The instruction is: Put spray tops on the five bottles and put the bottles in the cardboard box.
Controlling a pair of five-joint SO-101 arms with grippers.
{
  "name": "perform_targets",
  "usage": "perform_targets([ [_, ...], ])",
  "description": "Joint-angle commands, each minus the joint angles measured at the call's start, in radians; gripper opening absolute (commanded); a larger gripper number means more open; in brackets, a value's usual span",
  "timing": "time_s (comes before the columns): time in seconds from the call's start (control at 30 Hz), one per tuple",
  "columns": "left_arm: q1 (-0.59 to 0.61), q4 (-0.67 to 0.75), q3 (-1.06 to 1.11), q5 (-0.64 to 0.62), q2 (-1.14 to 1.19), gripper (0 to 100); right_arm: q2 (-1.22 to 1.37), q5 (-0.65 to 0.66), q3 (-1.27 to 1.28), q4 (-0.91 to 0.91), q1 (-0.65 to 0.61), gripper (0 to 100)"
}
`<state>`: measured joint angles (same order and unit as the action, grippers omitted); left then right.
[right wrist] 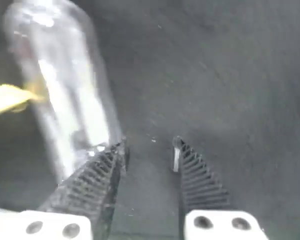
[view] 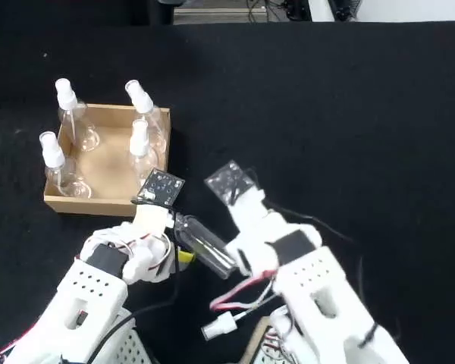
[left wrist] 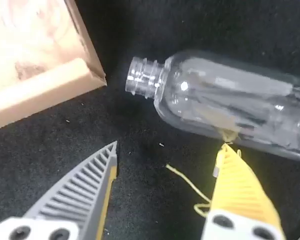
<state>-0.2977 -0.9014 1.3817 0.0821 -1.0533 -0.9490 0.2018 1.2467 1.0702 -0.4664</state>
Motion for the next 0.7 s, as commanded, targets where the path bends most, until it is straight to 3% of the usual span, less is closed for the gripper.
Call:
perform_targets([
  [0.0,-0.002,-0.038,-0.027,-0.012,-0.026,29,-0.180,-0.026,0.024,0.044,-0.074,12.4],
  [0.17,0.007,-0.209,-0.156,-0.005,-0.026,29,-0.354,-0.020,0.077,0.052,-0.072,12.6],
  [0.33,0.001,-0.233,-0.219,-0.012,-0.026,30,-0.423,-0.020,0.074,0.083,-0.054,12.7],
  [0.47,-0.002,-0.239,-0.283,-0.052,-0.026,37,-0.426,0.054,0.064,0.081,0.101,12.7],
  [0.67,-0.068,-0.233,-0.423,-0.115,-0.014,37,-0.424,0.161,0.008,0.086,0.407,12.6],
])
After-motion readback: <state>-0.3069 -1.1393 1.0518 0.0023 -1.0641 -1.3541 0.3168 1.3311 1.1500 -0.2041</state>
